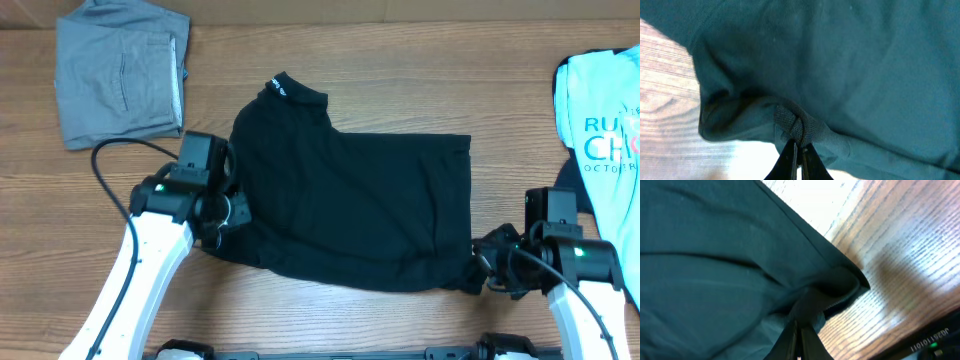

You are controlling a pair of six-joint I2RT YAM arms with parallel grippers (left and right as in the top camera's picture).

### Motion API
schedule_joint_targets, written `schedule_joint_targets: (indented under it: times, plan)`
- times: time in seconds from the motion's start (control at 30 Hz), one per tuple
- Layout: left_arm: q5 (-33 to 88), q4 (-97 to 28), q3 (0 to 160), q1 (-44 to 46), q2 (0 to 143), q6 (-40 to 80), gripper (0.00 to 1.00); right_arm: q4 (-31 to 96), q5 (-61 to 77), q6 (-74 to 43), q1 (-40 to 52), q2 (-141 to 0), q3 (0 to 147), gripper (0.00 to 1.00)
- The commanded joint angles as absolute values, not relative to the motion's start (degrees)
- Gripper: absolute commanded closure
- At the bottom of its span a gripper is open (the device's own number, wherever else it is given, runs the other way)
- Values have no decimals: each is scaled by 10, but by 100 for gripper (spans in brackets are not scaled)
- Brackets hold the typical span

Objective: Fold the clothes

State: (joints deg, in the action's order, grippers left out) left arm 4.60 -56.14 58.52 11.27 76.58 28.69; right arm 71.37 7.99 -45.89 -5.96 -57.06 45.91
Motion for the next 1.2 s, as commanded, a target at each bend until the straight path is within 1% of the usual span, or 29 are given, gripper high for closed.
schedule_joint_targets:
  times: [0.0,0.17,0.43,0.7,0.97,1.07,1.1,1.13,1.17]
  plan:
    - [20,-544,582,116,793,298,96,694,69,-466,-61,-602,457,96]
    - [-37,-516,582,115,819,300,96,636,69,-468,-61,-639,457,96]
    - [-72,-491,582,105,822,305,96,565,63,-467,-61,-650,457,96]
    - [-99,-461,582,104,825,305,96,556,37,-468,-61,-657,457,96]
    - [-113,-435,582,104,825,305,96,541,36,-468,-61,-701,449,96]
    - [-113,-430,582,104,825,304,93,528,37,-467,-61,-715,449,96]
    - [-113,-429,582,104,825,304,85,521,36,-467,-61,-718,449,96]
    - [-113,-428,582,104,825,302,71,515,36,-464,-61,-719,449,96]
    - [-113,-426,582,104,825,297,49,510,37,-463,-61,-719,449,91]
